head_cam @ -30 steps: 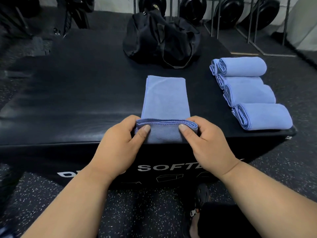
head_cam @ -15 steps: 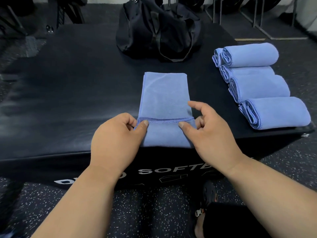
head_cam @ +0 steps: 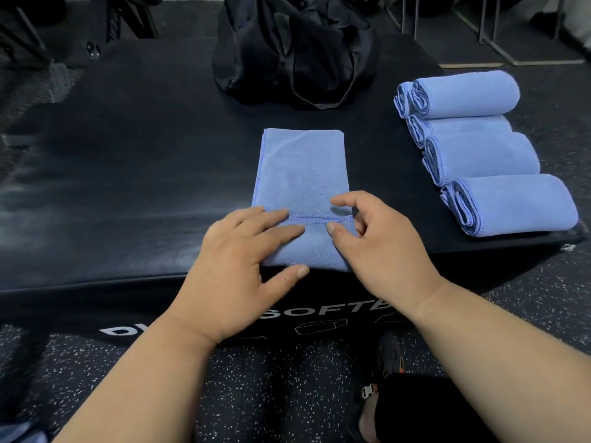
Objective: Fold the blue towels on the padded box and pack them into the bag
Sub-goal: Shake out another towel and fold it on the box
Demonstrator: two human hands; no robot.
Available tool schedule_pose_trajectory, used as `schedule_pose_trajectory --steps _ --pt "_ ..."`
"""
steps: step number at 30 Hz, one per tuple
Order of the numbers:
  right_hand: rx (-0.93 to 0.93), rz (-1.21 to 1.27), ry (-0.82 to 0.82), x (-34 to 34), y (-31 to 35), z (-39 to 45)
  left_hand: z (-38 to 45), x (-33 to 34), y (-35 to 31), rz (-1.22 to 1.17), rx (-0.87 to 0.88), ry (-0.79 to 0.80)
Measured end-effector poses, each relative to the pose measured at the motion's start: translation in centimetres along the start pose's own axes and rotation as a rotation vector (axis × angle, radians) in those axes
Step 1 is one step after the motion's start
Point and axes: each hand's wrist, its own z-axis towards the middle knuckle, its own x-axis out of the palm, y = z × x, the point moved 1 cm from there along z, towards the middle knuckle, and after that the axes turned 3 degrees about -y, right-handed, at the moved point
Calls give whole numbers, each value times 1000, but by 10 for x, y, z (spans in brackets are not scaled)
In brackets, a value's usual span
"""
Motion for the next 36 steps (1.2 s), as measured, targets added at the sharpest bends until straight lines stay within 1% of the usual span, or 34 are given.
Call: schedule_pose_trajectory --steps 2,6,9,13,16,17,19,20,22,24,25,26,28,31,33,36 --pt "-4 2 -10 0 0 0 -4 -1 8 31 -6 56" --pt "-18 -16 -44 0 -1 -2 -4 -6 16 60 -24 85" --pt "-61 -55 -75 1 -1 -5 -4 -7 18 55 -20 81" --pt "-97 -94 -67 -1 -3 -7 -5 -7 20 40 -13 77" --pt "-103 -72 -94 -4 -5 -8 -8 -8 21 15 -19 27" --pt "-130 -72 -103 -6 -6 -9 -9 -8 21 3 -25 5" --pt "-285 -102 -120 -11 -5 -10 -10 -8 19 -15 -36 -11" --pt "-393 -134 -98 -14 -4 -11 -12 -9 19 -23 -38 -6" --pt "-579 -253 38 -17 -5 -15 -15 -13 19 -32 -36 0" --pt "-626 -347 228 -15 -8 -18 -19 -18 19 -23 -23 -22" --pt "-630 -348 282 -13 -9 -18 -21 -21 18 -16 -13 -39" --pt "-638 -329 288 -11 -11 -18 -24 -23 15 -14 -2 -55" --pt "-615 -262 215 -11 -11 -18 -27 -27 9 -22 6 -79" --pt "-453 -57 110 -18 -3 -21 -30 -33 2 -67 -57 -108" --pt "-309 133 105 -20 0 -23 -32 -37 2 -151 -137 -169" --pt "-178 290 101 -21 4 -23 -36 -42 2 -311 -228 -212"
